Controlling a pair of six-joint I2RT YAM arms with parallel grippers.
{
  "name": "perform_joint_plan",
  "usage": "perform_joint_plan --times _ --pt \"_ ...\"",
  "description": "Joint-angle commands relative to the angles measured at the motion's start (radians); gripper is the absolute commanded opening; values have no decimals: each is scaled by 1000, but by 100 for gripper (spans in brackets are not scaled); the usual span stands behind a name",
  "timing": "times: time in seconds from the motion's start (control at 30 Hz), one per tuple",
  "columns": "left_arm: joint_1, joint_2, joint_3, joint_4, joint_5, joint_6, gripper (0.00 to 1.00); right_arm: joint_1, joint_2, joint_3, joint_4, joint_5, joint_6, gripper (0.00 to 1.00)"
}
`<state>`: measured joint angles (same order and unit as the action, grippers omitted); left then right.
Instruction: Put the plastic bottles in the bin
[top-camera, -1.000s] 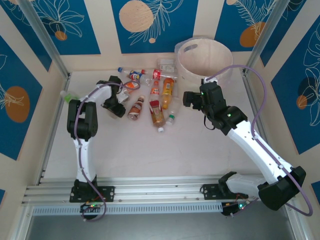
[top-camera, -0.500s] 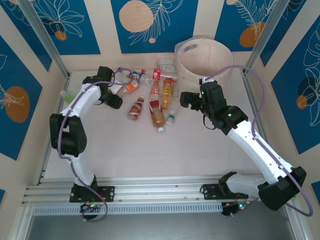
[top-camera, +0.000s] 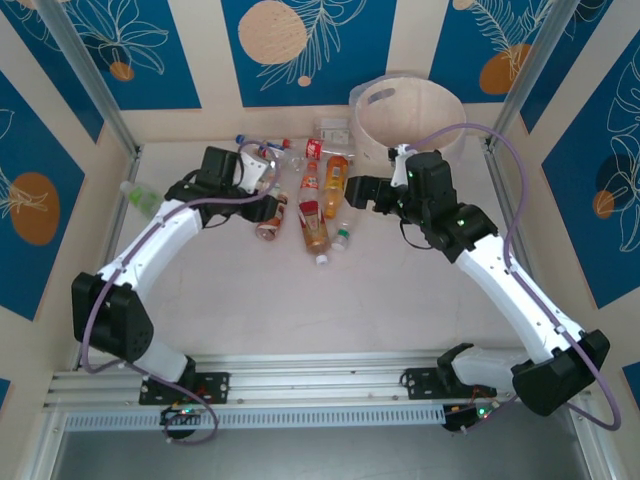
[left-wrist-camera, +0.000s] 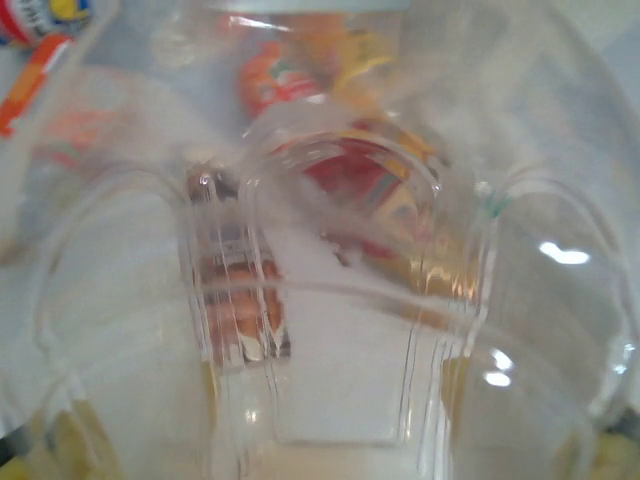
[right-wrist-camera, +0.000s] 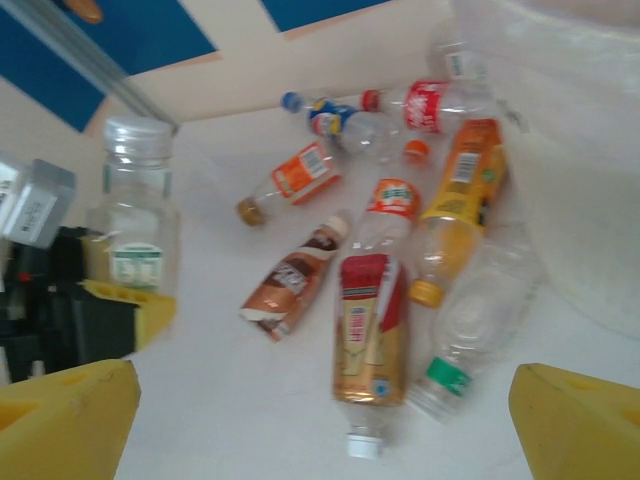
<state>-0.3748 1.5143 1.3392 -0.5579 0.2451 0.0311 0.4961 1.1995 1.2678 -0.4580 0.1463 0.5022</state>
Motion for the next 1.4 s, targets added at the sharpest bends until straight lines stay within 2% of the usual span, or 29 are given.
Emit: perform_joint_plan --times 0.0,0.2,0.33,0.43,0.77,0.9,1.13,1.23,1.37 --pt "-42 -53 -24 121 92 -54 50 -8 23 46 96 -199 19 95" --pt "-94 -79 -48 161 197 -11 51 -18 137 138 129 -387 37 91" --pt "-101 -95 -65 182 284 22 51 -22 225 215 127 -478 39 80" --pt "-102 -101 -66 185 337 41 51 -19 268 244 141 -532 41 76" --pt "-117 -92 -44 156 441 92 51 5 380 312 133 -573 35 74" --pt "-128 -100 -43 164 476 95 51 13 411 341 122 -576 27 71" --pt "-131 -112 -37 178 488 96 51 25 417 354 128 -589 27 54" --pt "-131 -102 -29 181 491 92 51 33 413 358 123 -599 24 43" --pt "-131 -85 -13 177 466 90 54 35 399 365 91 -564 15 22"
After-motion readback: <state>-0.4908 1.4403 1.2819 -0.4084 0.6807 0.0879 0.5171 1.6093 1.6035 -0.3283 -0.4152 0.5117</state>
